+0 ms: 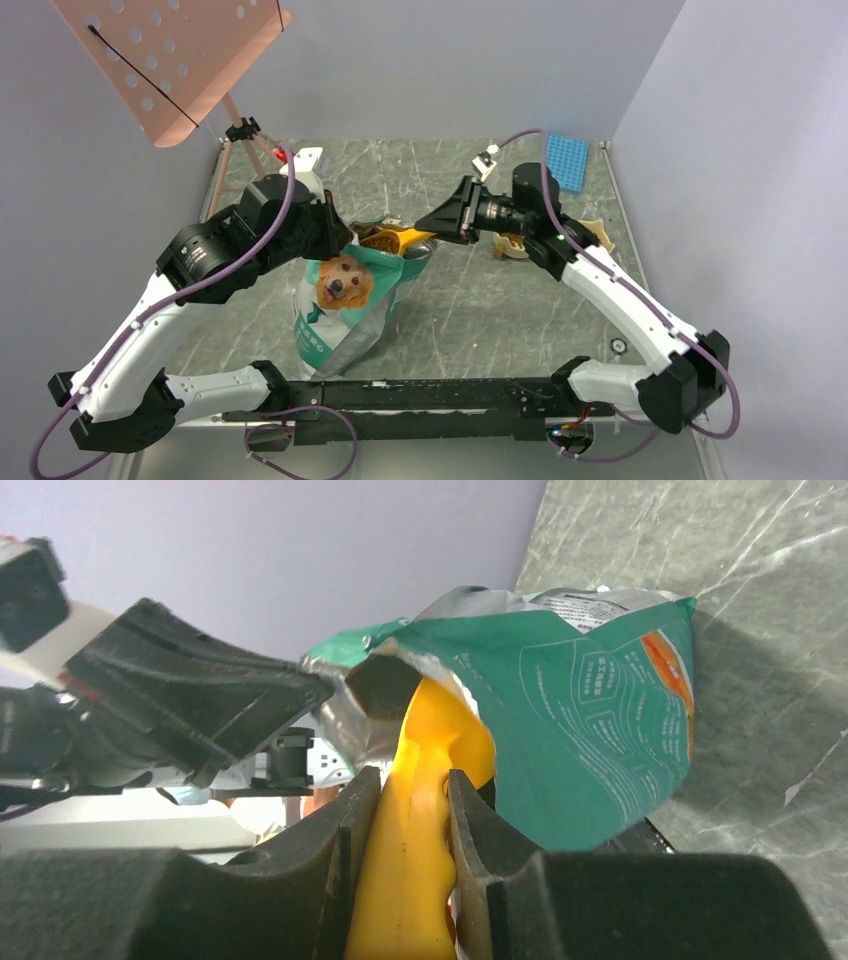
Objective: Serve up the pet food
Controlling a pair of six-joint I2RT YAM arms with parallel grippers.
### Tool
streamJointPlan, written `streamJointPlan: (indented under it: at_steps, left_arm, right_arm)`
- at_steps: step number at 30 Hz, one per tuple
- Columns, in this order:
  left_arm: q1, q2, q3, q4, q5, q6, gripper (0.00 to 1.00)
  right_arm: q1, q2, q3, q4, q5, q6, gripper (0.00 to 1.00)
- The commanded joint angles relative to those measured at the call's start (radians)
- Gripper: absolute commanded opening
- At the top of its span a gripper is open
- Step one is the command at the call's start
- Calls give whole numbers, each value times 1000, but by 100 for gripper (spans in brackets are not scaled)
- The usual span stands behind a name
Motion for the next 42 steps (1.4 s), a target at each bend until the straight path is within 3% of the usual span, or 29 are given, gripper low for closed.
streamJointPlan:
  at_steps: [1, 17, 22, 26, 30, 35, 42]
  left_arm:
    - [9, 9, 55, -65, -112, -11, 0]
    - [11, 13, 53, -52, -92, -11, 0]
    - [11, 11, 57, -57, -100, -10, 0]
    - [11, 15, 57, -62, -100, -12, 0]
    - [10, 13, 57, -84, -133, -27, 0]
    - [14, 46, 115, -210, -281, -107, 0]
    - [24, 54, 104, -174, -241, -93, 0]
  right_arm:
    - [-59, -130, -20, -35, 1, 25, 0]
    - [-236, -276, -107, -65, 1, 66, 0]
    - [-200, -233, -229, 211, -12, 242, 0]
    - [-268, -284, -197, 74, -28, 166, 0]
    - [-301, -288, -275, 240, -88, 279, 0]
    - [-338, -291, -246, 210, -129, 268, 0]
    - [-420, -298, -265, 265, -208, 327, 0]
